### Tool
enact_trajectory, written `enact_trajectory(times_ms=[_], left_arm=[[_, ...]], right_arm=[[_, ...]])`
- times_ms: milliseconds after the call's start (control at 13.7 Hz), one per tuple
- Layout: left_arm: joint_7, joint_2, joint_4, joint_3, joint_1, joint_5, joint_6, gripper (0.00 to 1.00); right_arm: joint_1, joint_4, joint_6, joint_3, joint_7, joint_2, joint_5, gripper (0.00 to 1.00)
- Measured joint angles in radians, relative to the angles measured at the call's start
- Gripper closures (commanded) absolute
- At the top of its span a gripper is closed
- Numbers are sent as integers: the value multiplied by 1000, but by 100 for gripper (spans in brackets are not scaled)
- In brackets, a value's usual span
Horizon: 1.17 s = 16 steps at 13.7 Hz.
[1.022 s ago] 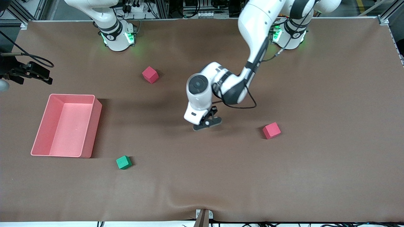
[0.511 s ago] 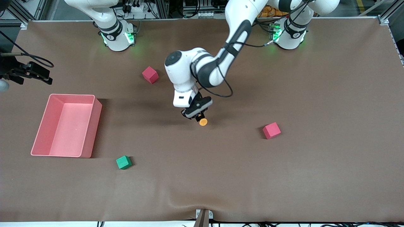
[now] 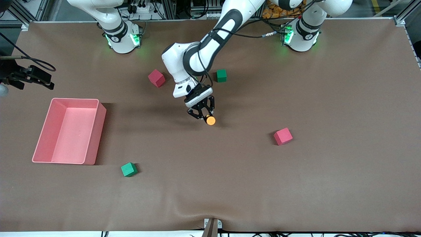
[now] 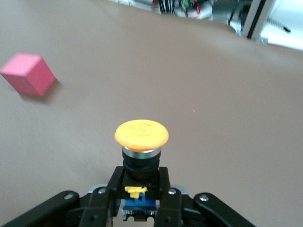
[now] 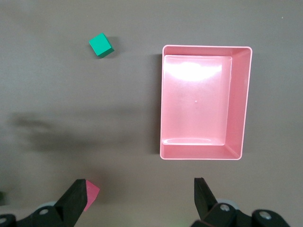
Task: Place and upright button with both arms
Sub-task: 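Lower the button upright onto the table and open the left gripper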
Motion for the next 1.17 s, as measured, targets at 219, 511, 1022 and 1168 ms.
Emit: enact_trajectory(times_ms=[219, 511, 1022, 1168], left_arm=[[-105, 23, -7, 0, -36, 77, -16, 100], [-299, 64, -16, 0, -74, 177, -21, 100], [-408, 148, -20, 1, -102, 255, -61, 100], [-414, 168, -21, 1, -102, 262, -73, 100]], right_arm=[[1, 0, 0, 1, 0, 2, 0, 0], [12, -1, 10, 6, 0, 24, 1, 0], [25, -13, 31, 7, 0, 84, 1, 0], [26, -13, 34, 7, 0, 90, 1, 0]])
